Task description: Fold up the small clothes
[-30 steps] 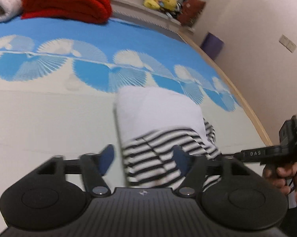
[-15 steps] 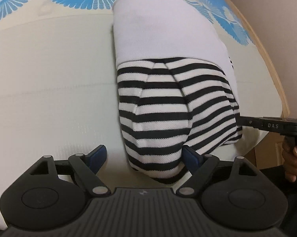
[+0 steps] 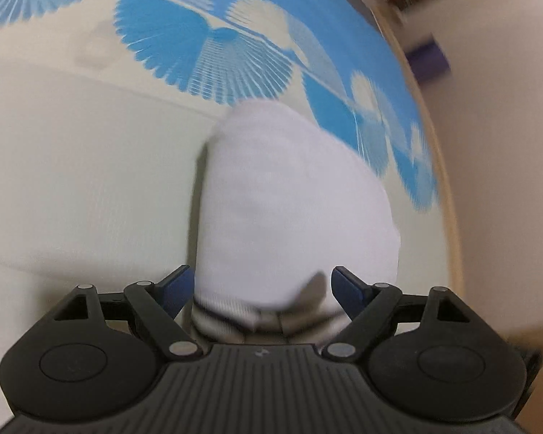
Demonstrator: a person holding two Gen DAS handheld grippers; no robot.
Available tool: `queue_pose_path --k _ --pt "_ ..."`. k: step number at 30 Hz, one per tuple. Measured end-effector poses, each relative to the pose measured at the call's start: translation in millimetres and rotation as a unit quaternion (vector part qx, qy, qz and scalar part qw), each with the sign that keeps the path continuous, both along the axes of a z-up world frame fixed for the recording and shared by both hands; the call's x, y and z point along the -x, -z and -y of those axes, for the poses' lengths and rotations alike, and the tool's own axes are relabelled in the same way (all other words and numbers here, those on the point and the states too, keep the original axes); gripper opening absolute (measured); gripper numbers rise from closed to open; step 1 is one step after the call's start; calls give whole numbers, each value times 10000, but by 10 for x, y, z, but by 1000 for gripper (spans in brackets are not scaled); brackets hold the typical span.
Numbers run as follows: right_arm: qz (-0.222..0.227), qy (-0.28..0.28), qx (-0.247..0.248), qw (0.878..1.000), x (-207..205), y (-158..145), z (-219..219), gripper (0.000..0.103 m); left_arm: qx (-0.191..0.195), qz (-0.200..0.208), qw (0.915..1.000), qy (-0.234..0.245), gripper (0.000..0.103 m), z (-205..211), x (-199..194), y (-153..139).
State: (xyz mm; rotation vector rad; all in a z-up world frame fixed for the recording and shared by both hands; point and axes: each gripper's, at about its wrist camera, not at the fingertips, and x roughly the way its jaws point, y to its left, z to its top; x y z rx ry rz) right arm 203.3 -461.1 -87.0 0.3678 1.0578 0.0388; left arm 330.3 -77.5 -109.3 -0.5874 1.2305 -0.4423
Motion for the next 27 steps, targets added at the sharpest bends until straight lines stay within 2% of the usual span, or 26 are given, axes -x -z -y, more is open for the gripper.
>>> queue_pose_path --k 3,6,7,8,10,11,12,13,17,22,24,26,27 --pt "-508 -186 230 9983 -97 184 -157 55 164 -251 9991 -297 87 15 -62 236" --pt "-653 -163 271 9974 -167 217 -219 54 128 -132 9996 -226 88 124 -116 259" --pt "-681 -143 218 9973 -181 218 -226 50 110 -118 9997 -199 88 142 -123 271" --pt "-698 -143 110 9974 -192 221 -238 33 106 -113 9997 -191 86 142 -134 264" --pt "-686 -134 234 9973 -213 216 -292 23 -8 -40 9998 -183 67 157 -127 238" --pt "-660 -150 295 9973 -218 197 -336 17 -70 38 9999 -153 61 155 -102 209" --pt "-626 -133 304 9975 -219 171 -375 15 -136 124 9997 -137 50 169 -94 166" --pt "-613 -98 313 9976 -217 147 -408 14 -201 243 9994 -116 43 158 -80 103" --pt "-432 125 92 9989 -233 47 -516 12 -611 951 9935 -127 40 24 7 -243" --pt "132 -199 -50 9997 -384 -150 -1086 11 -1105 1640 9797 -339 40 -557 46 -681" --pt "262 -371 -153 9989 -481 -181 -1361 10 -1327 1798 9736 -469 41 -840 29 -773" --pt "369 -544 -206 9976 -563 -203 -1612 10 -1568 1777 9691 -678 44 -1097 -1 -807" --pt "414 -629 -221 9969 -590 -221 -1705 9 -1700 1720 9668 -821 49 -1217 -6 -805"
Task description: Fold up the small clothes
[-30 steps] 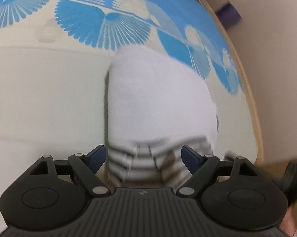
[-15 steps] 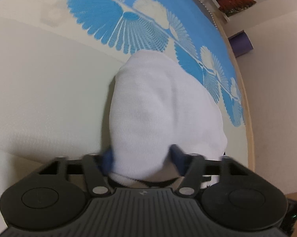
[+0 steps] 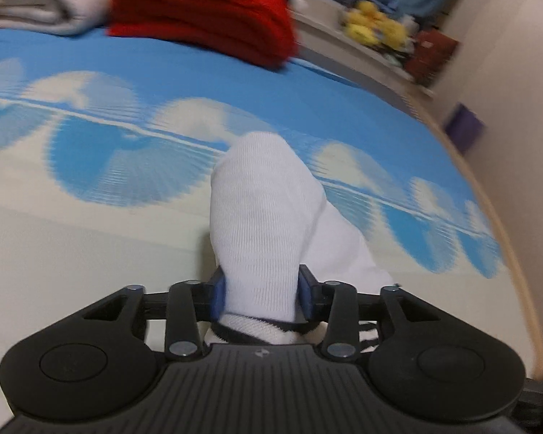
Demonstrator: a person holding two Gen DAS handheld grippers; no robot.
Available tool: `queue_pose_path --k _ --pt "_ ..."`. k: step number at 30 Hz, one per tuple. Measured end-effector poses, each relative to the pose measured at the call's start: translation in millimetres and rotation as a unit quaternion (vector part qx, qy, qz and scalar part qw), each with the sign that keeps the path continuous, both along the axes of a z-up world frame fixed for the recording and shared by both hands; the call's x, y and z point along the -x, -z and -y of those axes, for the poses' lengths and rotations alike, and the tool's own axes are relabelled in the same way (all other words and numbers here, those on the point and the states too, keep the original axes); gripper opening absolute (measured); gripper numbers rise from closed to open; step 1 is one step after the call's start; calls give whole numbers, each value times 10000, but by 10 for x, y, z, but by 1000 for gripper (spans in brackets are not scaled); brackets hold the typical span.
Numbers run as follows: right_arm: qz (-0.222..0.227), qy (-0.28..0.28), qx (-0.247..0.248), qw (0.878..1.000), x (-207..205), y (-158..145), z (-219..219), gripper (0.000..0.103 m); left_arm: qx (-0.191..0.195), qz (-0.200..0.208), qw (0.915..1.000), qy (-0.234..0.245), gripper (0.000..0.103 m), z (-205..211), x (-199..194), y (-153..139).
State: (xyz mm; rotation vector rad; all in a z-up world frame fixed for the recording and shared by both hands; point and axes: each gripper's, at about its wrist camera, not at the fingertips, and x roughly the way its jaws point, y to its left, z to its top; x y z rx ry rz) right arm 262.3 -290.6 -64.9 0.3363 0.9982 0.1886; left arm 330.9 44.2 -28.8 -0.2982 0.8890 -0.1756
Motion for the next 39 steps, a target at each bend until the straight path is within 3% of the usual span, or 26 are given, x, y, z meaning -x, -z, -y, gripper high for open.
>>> queue_pose_path --k 2,4,7,9,11,13,15,17,21,22,24,25,26,28,30,31,33,35,39 --pt "17 -195 82 9998 -86 -10 -214 9 -184 -42 9992 -356 53 -223 4 -16" --pt "-224 -369 174 9989 -135 59 -365 9 -178 90 9989 -421 53 -366 56 -88" --pt "-568 -386 568 9960 -114 166 -451 8 -145 135 9998 32 53 -384 142 -175" --pt "-781 -267 555 9950 -114 208 -416 8 -261 32 9983 516 53 -271 236 -166" --pt "-856 -202 570 9945 -102 200 -409 4 -634 -312 9932 926 53 -111 284 8" --pt "-916 -227 725 9929 -85 204 -438 4 -1231 -1036 9801 1160 56 54 280 349" --pt "-1060 -205 907 9900 -92 269 -483 3 -1761 -1051 9715 1188 60 159 340 478" --pt "-1182 -101 1080 9870 -71 296 -480 3 -1707 -954 9746 1091 60 158 384 370" --pt "-854 16 858 9926 -36 135 -436 3 -1394 -544 9802 1294 61 133 592 128" --pt "-772 -2 828 9936 -18 97 -432 3 -1449 -682 9774 1383 61 141 587 189" --pt "-769 -30 897 9930 -10 96 -396 4 -1929 -1256 9615 1503 65 244 555 464" --pt "-778 -21 989 9921 2 94 -392 4 -2211 -1330 9528 1598 70 308 582 561" --pt "-748 -6 1121 9909 16 77 -390 5 -2333 -1278 9499 1638 70 346 609 563" --pt "-461 39 1362 9896 59 -20 -364 11 -2346 -1194 9539 1442 74 370 647 428" --pt "-4 41 1483 9889 105 -161 -346 36 -2224 -907 9641 1132 78 321 728 178" --pt "282 32 1545 9876 160 -275 -347 43 -2173 -686 9690 957 87 305 777 5" --pt "788 42 1688 9825 280 -503 -356 69 -2126 -224 9745 683 92 281 897 -318" --pt "1162 149 1719 9781 414 -713 -344 84 -2055 357 9769 466 97 302 1075 -647" --pt "1730 237 1506 9731 726 -1063 -277 96 -1367 1194 9830 284 102 275 1642 -1026"
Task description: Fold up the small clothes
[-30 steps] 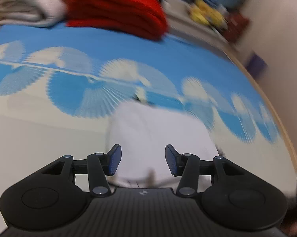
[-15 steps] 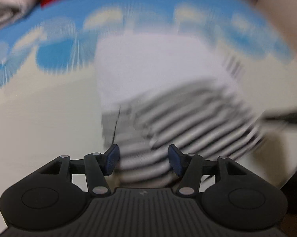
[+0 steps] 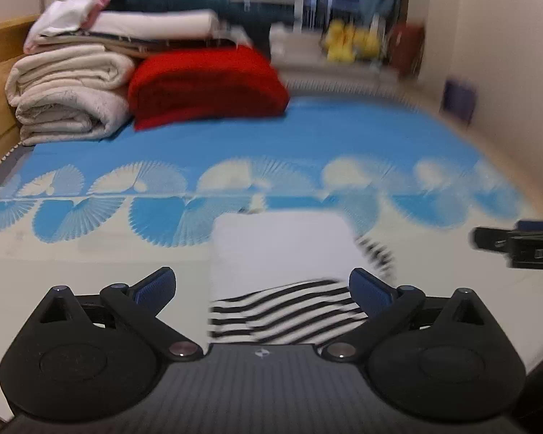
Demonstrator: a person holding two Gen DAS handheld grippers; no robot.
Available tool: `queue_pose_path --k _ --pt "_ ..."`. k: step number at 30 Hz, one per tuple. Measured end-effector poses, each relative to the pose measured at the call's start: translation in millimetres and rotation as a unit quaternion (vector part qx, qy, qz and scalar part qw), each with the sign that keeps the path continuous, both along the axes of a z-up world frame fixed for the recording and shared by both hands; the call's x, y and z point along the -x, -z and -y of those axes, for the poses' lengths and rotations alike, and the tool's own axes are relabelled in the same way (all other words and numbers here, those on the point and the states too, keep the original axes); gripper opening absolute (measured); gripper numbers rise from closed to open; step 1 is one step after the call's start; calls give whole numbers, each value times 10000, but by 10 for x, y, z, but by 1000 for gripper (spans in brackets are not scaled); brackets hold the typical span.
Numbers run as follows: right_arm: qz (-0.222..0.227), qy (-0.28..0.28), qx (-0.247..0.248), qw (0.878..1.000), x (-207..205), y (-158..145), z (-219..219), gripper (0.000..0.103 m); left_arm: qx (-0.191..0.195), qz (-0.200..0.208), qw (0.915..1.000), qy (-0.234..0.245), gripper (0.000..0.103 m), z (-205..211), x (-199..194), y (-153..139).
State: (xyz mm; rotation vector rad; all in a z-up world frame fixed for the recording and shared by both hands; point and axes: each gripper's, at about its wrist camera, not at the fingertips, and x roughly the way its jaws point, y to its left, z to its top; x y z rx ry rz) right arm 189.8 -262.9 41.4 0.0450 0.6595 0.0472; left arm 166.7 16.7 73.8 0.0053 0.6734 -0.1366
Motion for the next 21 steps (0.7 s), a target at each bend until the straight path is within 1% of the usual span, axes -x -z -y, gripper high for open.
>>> queue_pose_path --k 2,4,6,9,11,12,13,14,15,16,17,21 --pt "223 -69 -65 9997 193 -101 22 100 140 87 9998 -93 102 15 280 -13" --pt "322 -67 -58 9994 375 -111 34 101 98 140 9996 -212 102 64 533 40" --pt "311 -41 -72 9995 554 -33 42 102 92 83 9994 -335 102 110 756 123" --pt "210 -4 -42 9998 793 205 18 102 42 -253 9983 -517 102 201 961 399" --pt "32 47 -52 10000 918 420 12 101 -152 -552 9965 -615 102 222 1028 616" --pt "-140 73 -153 9998 921 467 2 99 -265 -695 9953 -615 102 225 1015 682" --pt "-172 11 -287 9994 921 463 -7 99 -326 -756 9946 -629 102 204 980 713" --pt "-101 -44 -294 9995 929 444 -29 100 -353 -713 9946 -668 102 163 953 727" --pt "-19 -65 -174 9998 936 437 -60 100 -406 -662 9945 -700 102 127 927 733" --pt "-1 2 31 10000 921 459 -93 100 -486 -639 9942 -720 102 100 905 744" --pt "-37 63 106 9999 916 475 -103 100 -522 -677 9936 -743 102 61 882 769" --pt "-217 148 -102 9996 884 520 -81 100 -168 -949 9901 -1016 102 -103 831 822"
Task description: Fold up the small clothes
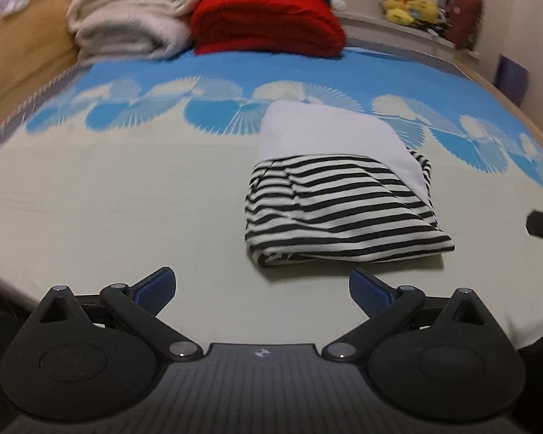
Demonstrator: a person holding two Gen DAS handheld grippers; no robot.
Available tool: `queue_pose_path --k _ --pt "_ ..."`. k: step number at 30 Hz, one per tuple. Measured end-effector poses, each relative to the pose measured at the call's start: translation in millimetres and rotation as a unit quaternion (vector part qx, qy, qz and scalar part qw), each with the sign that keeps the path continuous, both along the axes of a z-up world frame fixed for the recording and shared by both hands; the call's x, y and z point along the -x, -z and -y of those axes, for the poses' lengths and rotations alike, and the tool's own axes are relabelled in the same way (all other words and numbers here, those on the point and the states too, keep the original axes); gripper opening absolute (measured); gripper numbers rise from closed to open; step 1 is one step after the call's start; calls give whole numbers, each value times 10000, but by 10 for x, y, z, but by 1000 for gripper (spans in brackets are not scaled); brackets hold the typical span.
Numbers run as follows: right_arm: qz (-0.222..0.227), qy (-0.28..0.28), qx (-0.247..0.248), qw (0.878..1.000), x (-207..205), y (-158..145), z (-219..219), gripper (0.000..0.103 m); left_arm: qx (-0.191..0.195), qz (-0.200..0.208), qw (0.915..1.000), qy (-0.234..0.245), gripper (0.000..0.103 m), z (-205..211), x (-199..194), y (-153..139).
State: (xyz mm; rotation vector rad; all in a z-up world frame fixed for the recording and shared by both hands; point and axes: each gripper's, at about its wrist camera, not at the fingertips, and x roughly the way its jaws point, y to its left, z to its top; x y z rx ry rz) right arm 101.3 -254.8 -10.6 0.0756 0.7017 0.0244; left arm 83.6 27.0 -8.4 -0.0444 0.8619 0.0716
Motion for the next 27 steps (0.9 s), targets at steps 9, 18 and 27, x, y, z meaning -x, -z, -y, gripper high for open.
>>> queue_pose_path --k 9,18,27 --pt "38 -231 225 9995 53 43 -130 100 -29 -33 10000 13 102 67 -12 18" --pt "-44 -391 360 9986 63 83 -214 100 -124 -60 9998 165 102 122 -19 63" --pt "-92 -377 420 9984 72 105 -229 100 17 -87 9999 119 102 67 -22 59"
